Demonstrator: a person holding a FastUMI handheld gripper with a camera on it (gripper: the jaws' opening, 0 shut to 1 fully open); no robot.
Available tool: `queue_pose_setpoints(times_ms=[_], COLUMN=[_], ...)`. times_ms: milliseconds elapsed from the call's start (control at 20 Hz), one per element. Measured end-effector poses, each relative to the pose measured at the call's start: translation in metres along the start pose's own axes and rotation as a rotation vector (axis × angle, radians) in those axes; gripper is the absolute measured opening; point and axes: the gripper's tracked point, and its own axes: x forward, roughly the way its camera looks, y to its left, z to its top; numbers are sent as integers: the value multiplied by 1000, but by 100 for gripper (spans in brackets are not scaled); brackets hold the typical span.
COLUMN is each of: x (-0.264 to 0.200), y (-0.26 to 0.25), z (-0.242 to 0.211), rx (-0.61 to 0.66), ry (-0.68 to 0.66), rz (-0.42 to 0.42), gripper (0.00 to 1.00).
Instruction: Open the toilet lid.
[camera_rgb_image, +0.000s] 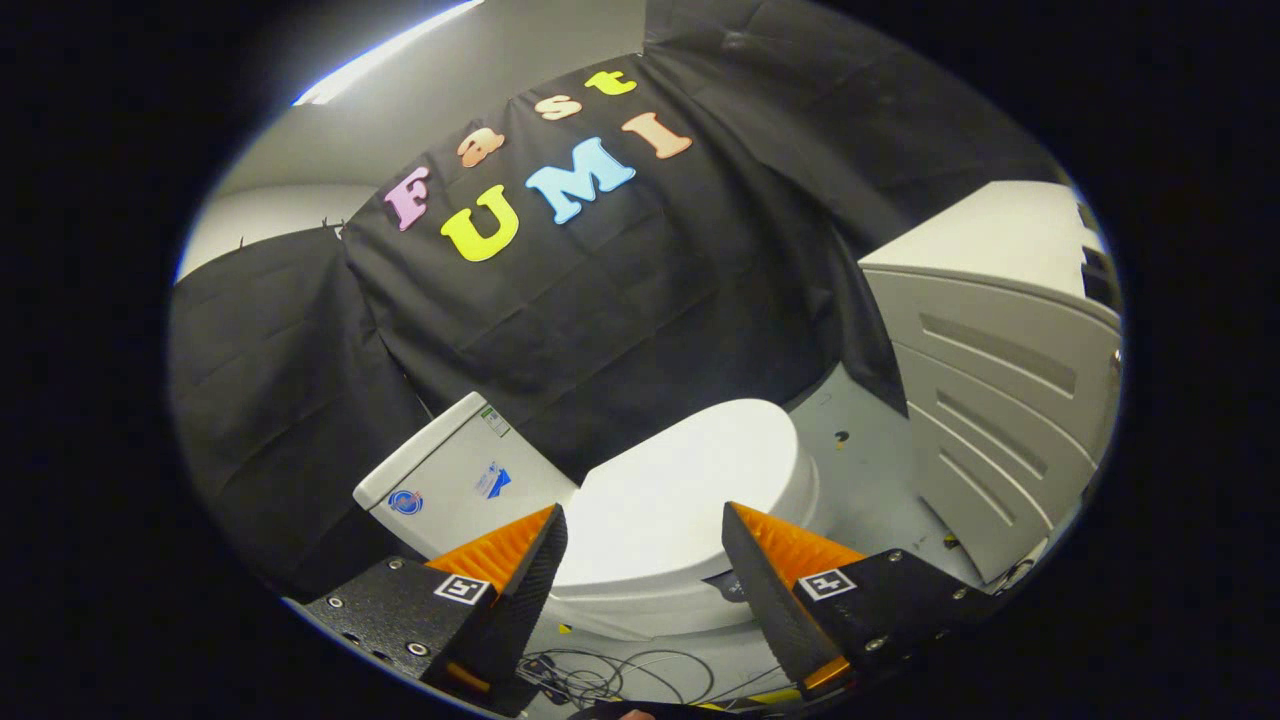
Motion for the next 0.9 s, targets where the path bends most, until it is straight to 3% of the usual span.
queue_pose_setpoints(times_ms=[250,400,700,900], x=[16,23,43,68], y=[-27,-57,-78,-101], z=[-29,-58,-90,-115], rx=[92,66,176,225], ry=[55,114,149,190], rz=[-52,-147,-170,-215], gripper=[96,96,95,84])
